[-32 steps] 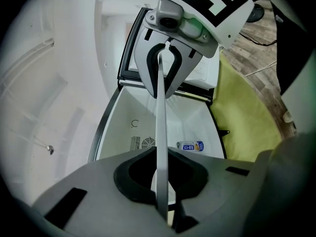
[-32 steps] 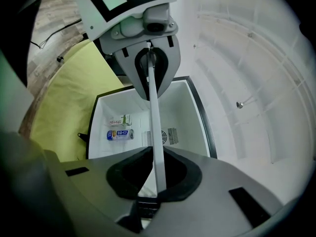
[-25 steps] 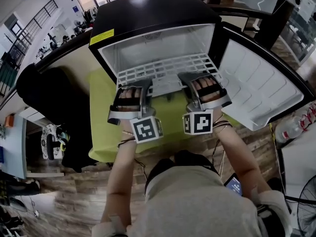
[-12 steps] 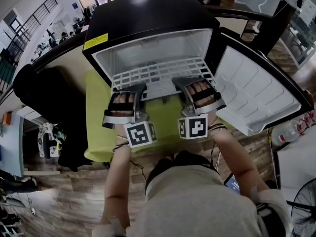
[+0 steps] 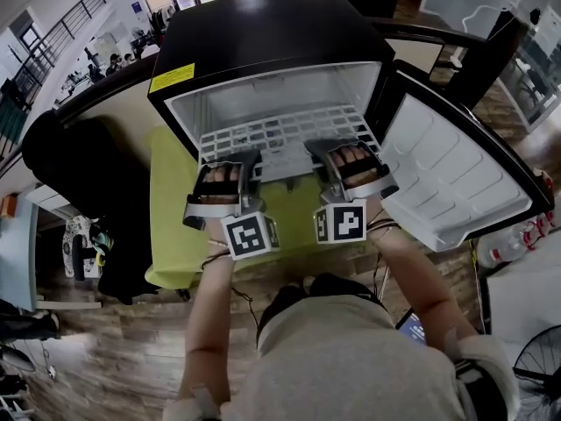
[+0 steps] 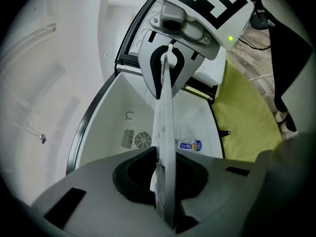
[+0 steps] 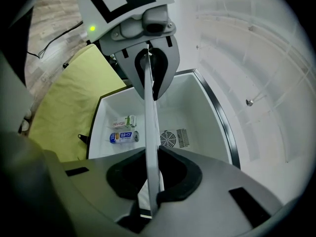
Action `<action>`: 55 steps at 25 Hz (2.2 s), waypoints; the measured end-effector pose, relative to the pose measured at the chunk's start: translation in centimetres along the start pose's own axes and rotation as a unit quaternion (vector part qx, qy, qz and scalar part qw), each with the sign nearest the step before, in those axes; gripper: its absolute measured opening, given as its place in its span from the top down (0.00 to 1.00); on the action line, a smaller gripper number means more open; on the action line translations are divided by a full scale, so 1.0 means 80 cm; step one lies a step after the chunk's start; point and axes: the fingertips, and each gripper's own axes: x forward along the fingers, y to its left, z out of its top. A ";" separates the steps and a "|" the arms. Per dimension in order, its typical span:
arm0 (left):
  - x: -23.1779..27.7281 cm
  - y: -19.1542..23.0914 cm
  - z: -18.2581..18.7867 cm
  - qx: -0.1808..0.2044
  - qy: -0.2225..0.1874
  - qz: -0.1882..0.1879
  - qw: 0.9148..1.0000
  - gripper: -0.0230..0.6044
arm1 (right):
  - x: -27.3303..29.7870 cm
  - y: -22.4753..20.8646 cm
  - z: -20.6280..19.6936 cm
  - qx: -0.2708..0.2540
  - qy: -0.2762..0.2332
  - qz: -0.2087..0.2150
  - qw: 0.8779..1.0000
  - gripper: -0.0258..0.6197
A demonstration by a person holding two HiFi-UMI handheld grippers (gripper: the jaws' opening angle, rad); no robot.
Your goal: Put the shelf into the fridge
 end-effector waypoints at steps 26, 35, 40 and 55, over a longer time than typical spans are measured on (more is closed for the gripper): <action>0.060 -0.001 -0.020 0.009 0.005 -0.027 1.000 0.87 | 0.061 -0.002 -0.017 0.010 0.029 0.029 0.999 0.86; 0.085 0.009 -0.025 0.011 0.003 -0.020 1.000 0.87 | 0.087 -0.005 -0.023 -0.002 0.036 0.029 0.999 0.86; 0.101 0.008 -0.034 0.022 0.012 -0.025 0.999 0.86 | 0.104 -0.005 -0.027 -0.005 0.040 0.029 0.999 0.86; 0.125 0.009 -0.042 0.007 0.030 -0.057 0.998 0.80 | 0.132 -0.005 -0.028 0.013 0.057 0.025 0.998 0.86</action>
